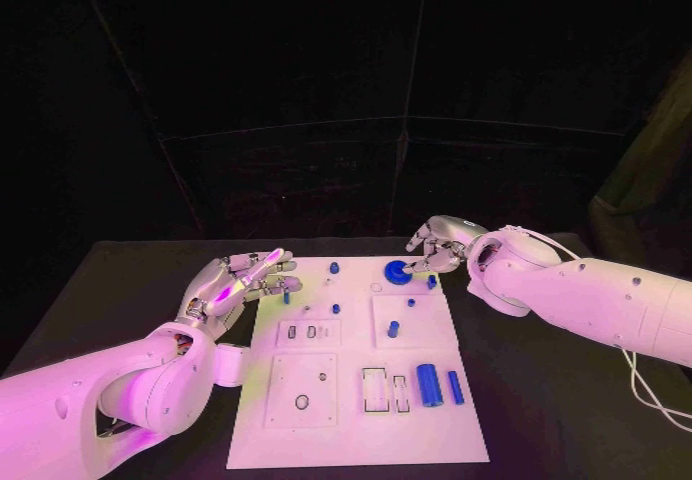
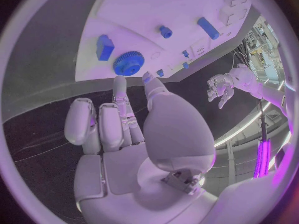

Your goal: Assemble the parts on the task board

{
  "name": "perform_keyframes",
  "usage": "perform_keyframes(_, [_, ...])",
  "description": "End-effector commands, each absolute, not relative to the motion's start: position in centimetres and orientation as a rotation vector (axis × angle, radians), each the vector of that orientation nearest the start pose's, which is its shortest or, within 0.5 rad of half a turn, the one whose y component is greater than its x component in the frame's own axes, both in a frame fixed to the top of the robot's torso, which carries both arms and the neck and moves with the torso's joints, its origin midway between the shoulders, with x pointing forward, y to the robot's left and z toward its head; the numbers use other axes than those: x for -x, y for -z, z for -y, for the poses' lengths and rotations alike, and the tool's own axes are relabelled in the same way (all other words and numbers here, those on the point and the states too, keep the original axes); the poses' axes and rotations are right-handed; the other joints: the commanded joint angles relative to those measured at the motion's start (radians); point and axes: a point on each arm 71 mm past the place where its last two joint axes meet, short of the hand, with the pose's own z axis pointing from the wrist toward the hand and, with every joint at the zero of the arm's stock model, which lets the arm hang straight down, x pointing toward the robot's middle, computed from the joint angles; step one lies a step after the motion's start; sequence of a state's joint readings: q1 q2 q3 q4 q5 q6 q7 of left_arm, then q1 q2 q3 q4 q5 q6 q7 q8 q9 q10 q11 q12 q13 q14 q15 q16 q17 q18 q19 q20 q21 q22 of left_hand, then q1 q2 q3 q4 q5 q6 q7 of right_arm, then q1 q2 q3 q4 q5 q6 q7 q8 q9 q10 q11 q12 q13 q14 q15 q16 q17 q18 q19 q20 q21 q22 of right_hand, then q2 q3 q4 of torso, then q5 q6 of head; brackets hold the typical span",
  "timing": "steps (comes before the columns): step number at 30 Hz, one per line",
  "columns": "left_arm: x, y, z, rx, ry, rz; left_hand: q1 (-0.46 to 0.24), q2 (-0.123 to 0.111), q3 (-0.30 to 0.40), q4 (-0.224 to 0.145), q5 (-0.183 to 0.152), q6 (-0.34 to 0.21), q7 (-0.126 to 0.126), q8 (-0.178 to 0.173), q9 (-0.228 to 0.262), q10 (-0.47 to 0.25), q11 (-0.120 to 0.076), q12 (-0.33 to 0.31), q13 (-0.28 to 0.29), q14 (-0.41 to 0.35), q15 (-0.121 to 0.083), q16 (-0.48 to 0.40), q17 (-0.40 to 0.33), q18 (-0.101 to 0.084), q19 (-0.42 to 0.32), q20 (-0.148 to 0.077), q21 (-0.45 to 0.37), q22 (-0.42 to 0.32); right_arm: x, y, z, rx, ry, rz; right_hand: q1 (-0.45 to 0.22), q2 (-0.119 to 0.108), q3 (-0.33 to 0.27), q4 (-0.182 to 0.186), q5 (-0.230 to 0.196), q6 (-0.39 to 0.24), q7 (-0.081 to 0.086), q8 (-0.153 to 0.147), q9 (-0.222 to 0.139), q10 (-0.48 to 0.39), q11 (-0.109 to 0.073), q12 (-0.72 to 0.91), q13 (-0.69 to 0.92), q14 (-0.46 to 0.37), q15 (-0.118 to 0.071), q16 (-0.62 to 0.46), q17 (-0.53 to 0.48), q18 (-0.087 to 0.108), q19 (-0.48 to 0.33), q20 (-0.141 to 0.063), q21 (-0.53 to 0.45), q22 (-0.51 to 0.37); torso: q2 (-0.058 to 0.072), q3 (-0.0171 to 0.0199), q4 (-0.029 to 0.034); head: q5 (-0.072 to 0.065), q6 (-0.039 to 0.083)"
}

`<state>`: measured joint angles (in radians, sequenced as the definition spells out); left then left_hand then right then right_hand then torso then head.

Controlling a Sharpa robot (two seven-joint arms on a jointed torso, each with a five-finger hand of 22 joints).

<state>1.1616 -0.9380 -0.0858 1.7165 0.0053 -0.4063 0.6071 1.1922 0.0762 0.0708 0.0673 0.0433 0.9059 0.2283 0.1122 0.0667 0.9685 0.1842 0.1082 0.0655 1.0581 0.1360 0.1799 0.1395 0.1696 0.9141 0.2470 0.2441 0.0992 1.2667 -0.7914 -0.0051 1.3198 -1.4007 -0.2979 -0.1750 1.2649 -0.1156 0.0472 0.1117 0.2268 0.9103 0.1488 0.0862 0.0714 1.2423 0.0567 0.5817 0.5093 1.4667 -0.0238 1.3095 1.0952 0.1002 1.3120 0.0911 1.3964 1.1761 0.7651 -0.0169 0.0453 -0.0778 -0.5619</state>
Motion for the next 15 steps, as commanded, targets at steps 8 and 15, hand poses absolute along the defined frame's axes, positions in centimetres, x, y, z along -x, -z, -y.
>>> perform_keyframes(8, [-44.1, 18.3, -20.4, 1.045, 1.646, -1.291, 0.008, 0.005, 0.0, -0.006, 0.004, 0.002, 0.01, -0.004, -0.001, -0.004, 0.004, -0.004, -0.001, 0.001, 0.004, -0.006, 0.002, 0.013, 0.006, 0.001, -0.006, -0.001, -54.7, 16.2, 23.7, -0.039, -0.435, -1.745, 0.067, 0.014, -0.058, 0.05, -0.001, -0.02, 0.005, 0.012, 0.0, -0.046, 0.006, 0.077, 0.112, 0.034, 0.01, 0.029, 0.038, -0.02, 0.008, 0.006, 0.01, 0.014, 0.002, -0.0013, 0.0031, -0.002, -0.009])
perform_keyframes(15, [-44.1, 18.3, -20.4, 1.045, 1.647, -1.293, 0.008, 0.005, 0.0, -0.006, 0.004, 0.002, 0.01, -0.004, -0.001, -0.004, 0.004, -0.004, -0.001, 0.001, 0.004, -0.006, 0.002, 0.013, 0.006, 0.001, -0.006, -0.001, -55.0, 16.3, 22.6, -0.014, -0.439, -1.744, 0.103, 0.031, -0.071, 0.053, 0.001, -0.019, 0.003, 0.023, 0.001, 0.0, 0.005, 0.248, 0.296, 0.047, 0.01, 0.084, 0.128, -0.025, 0.022, 0.007, 0.021, 0.037, 0.002, -0.0017, 0.0018, 0.0, -0.014])
